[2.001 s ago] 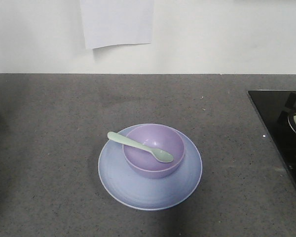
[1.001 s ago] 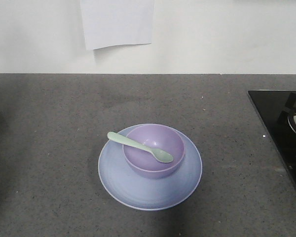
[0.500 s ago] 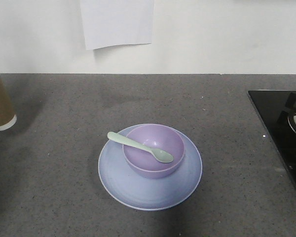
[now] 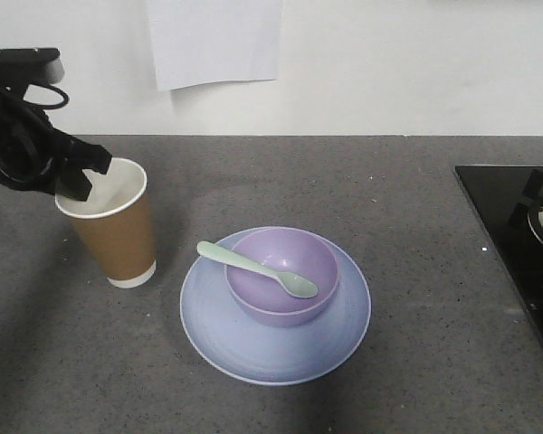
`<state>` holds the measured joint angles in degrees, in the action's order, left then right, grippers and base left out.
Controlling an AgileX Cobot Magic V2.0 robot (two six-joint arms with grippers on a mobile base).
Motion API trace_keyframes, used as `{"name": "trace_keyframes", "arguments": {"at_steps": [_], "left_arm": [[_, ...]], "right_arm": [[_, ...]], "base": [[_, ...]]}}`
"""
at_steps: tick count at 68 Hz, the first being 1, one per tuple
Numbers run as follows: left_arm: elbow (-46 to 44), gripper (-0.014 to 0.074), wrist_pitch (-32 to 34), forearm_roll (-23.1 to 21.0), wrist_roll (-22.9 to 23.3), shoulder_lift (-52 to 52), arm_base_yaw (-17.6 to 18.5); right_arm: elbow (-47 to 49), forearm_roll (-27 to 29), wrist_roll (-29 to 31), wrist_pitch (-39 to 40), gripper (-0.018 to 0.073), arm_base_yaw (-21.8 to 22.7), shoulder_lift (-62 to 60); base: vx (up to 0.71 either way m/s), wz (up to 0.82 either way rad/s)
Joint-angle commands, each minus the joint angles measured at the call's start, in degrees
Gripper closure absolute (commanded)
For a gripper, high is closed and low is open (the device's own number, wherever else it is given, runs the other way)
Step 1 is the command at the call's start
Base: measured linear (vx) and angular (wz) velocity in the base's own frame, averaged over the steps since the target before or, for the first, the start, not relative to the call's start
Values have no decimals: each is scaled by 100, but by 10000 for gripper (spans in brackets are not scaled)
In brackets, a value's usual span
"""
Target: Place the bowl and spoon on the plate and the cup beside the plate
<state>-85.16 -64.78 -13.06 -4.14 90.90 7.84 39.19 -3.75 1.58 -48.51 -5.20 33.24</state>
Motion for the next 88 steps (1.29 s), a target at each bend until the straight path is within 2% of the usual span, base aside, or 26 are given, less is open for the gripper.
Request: {"name": "trace_keyframes", "arguments": {"at_steps": [1,18,48,59,79,88], "left_arm": [[134,604,329,-194,60,-167,37],[575,604,478,-270,44,-113,37],[580,569,446,-275,31,-113,37],[580,491,451,-275,26,-113,37],[569,287,409,-275,47,-129,37],[569,237,409,-267,42,-219,37]], "right_arm": [[152,-17,32,305,564,30,7],[152,-17,32,305,564,30,7],[152,-17,32,305,564,30,7],[152,-17,32,305,564,30,7],[152,-17,32,305,564,30,7],[152,-17,32,316,564,30,7]], "base": [[0,0],[0,0],[0,0],[0,0],[0,0],[0,0]]}}
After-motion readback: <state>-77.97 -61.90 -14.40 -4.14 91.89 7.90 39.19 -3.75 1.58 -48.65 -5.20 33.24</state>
